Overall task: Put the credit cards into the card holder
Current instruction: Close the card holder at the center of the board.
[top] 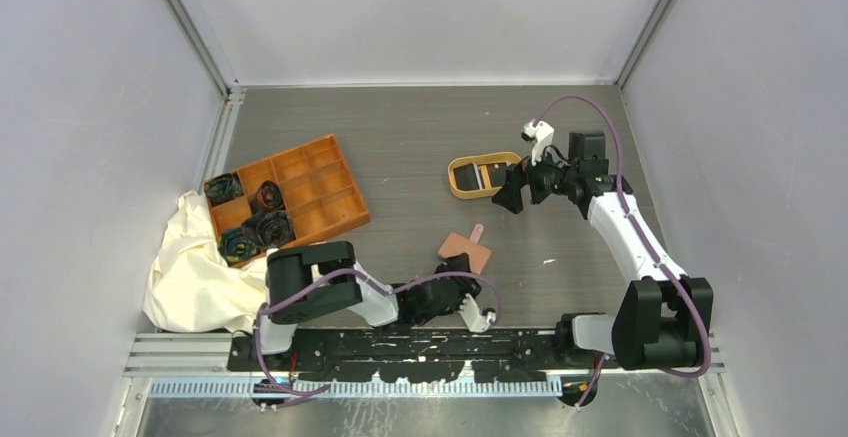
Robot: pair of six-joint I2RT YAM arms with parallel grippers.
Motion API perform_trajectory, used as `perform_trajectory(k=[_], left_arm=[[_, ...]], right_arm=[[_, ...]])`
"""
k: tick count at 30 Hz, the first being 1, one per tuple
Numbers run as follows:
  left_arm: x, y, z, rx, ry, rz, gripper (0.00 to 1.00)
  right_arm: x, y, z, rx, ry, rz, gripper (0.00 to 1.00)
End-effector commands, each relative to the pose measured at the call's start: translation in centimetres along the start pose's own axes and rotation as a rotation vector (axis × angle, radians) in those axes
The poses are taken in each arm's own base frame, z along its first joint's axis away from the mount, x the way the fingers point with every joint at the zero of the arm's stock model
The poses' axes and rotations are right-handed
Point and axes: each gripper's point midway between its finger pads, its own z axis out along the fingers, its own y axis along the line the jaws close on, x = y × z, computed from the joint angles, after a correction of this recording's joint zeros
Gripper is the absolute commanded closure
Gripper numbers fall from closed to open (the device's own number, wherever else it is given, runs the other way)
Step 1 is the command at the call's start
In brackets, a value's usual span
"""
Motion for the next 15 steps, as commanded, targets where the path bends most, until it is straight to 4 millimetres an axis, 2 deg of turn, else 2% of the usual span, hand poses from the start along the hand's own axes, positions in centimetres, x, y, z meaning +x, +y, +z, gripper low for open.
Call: perform_trajectory(k=[1,3,7,12,15], left_arm=[[-1.5,-0.9,-0.3,0.030,-0.025,-0.113,0.62],[-1.6,-0.9,-0.5,0.047,-0.025,-0.155,0.34],[-1.9,-0.7,-1.4,0.084,-0.036,-0.222,0.03],[-3.3,0.5,-3.8,0.108,-0.111,-0.388,0.00],[-4.4,0.3,-5.3,0.180,-0.169,-0.481,0.00]], right_arm=[[-1.9,0.1,-0.3,0.000,-0.081,-0.068,0.00],[-2.0,0.0,-0.5,0.016,-0.087,-0.083,0.01],[-2.1,0.2,-0.8,0.012,-0.097,-0.119,0.00],[-2.0,0.5,-1.1,0.007,-0.096,-0.164,0.00],[-1.9,0.8,-1.2,-0.005,-0.098,-0.186,0.00]])
